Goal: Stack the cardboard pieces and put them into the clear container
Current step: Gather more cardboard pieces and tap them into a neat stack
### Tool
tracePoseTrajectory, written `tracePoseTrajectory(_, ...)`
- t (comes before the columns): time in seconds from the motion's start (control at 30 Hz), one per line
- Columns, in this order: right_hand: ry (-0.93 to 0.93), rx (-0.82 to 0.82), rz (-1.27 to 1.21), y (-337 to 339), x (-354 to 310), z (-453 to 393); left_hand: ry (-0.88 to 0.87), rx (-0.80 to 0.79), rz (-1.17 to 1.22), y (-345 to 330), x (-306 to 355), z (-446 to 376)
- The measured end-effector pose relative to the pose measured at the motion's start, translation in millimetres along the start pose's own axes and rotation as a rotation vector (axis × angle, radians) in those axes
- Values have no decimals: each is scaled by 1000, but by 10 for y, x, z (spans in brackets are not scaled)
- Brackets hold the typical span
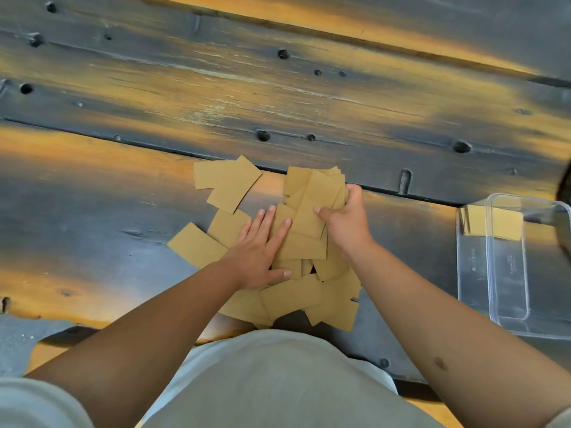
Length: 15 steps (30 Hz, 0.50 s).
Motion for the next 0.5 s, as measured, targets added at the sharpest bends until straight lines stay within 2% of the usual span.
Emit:
tracePoseTrajectory(0.37, 77, 67, -250, 651, -230, 125, -11, -45, -114, -97, 54, 209)
tracePoseTrajectory(0.5, 158, 96, -244, 891, -516, 98, 47, 78, -13, 168, 125, 107)
Point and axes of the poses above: each hand's wrist, its own z-axis away from the middle knuckle, its own y-axis out of the back of the hand, x = y × z, the point moved 5 cm from there along -z, towards the middle knuckle, and after that the axes turned 15 degrees about -y, right-handed, at the moved point
